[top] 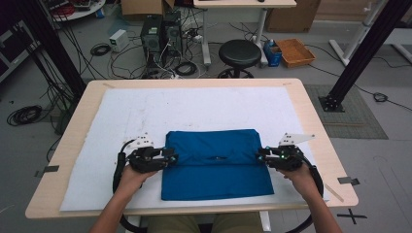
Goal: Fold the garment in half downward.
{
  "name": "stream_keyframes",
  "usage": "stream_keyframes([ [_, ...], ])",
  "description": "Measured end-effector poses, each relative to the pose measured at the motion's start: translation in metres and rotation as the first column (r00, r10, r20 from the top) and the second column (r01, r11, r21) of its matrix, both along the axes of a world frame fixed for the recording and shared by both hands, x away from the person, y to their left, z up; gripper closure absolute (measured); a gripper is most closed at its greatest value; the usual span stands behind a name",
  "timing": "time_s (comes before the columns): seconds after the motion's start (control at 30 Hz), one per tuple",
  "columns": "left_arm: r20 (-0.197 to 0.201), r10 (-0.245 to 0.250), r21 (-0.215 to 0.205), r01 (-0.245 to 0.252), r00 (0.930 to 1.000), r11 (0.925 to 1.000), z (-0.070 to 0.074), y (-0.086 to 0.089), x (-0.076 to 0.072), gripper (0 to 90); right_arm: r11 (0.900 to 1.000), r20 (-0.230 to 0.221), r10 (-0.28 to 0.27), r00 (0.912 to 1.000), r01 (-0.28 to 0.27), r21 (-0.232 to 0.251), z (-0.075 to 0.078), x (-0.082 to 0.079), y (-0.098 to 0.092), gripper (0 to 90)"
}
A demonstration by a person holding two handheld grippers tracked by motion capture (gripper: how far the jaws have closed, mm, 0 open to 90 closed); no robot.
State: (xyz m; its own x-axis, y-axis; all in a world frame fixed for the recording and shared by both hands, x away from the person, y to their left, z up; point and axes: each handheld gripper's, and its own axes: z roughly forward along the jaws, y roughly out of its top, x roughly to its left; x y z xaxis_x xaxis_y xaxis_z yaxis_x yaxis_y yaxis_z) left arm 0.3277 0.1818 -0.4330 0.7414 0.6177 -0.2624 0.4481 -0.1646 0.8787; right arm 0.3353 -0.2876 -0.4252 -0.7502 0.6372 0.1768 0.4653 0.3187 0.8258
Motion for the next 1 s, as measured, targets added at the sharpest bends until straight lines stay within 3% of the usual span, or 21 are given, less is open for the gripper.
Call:
stream_keyframes([
  [0.07,0.005,0.041,0.006,-0.042,0.9991,0.9991,0.001,0.000,0.005,58.7,0.996,0.000,-0.080,0.9968,0.080,-0.027,0.003,0.005,0.008,72.3],
  [0.13,0.006,0.068,0.004,-0.068,0.9977,0.9977,0.000,-0.002,0.010,58.7,0.990,0.009,-0.105,0.9944,0.106,-0.095,-0.001,0.013,0.023,76.7],
  [0.3,-0.005,0.099,0.004,-0.099,0.9951,0.9951,0.000,-0.009,0.023,57.6,0.977,-0.050,-0.076,0.9959,0.064,-0.204,-0.014,0.031,0.059,77.3],
  [0.37,-0.025,0.090,-0.010,-0.090,0.9956,0.9959,0.001,-0.012,0.027,57.5,0.988,-0.122,-0.045,0.9915,0.026,-0.155,-0.015,0.034,0.064,73.9],
  [0.43,-0.040,0.073,-0.027,-0.074,0.9965,0.9969,0.002,-0.016,0.031,56.9,0.993,-0.171,0.015,0.9851,-0.035,-0.117,-0.015,0.034,0.064,76.6],
  [0.5,-0.059,0.050,-0.018,-0.051,0.9971,0.9986,0.002,-0.022,0.034,55.3,0.990,-0.170,0.054,0.9841,-0.074,-0.116,-0.014,0.029,0.063,89.1],
  [0.6,-0.087,0.007,0.003,-0.007,0.9962,1.0000,0.000,-0.032,0.034,53.4,0.985,-0.180,0.130,0.9750,-0.149,-0.092,-0.012,0.023,0.057,90.0],
  [0.67,-0.098,-0.012,0.012,0.013,0.9952,0.9998,-0.001,-0.036,0.033,52.6,0.976,-0.198,0.188,0.9619,-0.206,-0.073,-0.011,0.016,0.051,90.0],
  [0.7,-0.106,-0.018,0.018,0.020,0.9942,0.9996,-0.002,-0.038,0.034,51.7,0.974,-0.193,0.197,0.9612,-0.213,-0.070,-0.010,0.013,0.048,90.0],
  [0.77,-0.133,-0.027,0.034,0.032,0.9908,0.9989,-0.005,-0.043,0.035,50.1,0.980,-0.177,0.182,0.9671,-0.193,-0.042,-0.009,0.011,0.040,86.9],
  [0.87,-0.174,-0.073,0.062,0.084,0.9821,0.9945,-0.011,-0.053,0.036,45.3,0.990,-0.174,0.141,0.9746,-0.138,0.033,-0.007,0.014,0.033,72.7],
  [0.97,-0.194,-0.099,0.088,0.118,0.9759,0.9890,-0.014,-0.061,0.035,47.5,0.997,-0.171,0.082,0.9820,-0.081,0.010,-0.009,0.016,0.037,67.1],
  [1.0,-0.198,-0.106,0.099,0.127,0.9745,0.9869,-0.015,-0.063,0.035,53.7,0.998,-0.168,0.064,0.9837,-0.066,-0.009,-0.011,0.017,0.040,67.0],
])
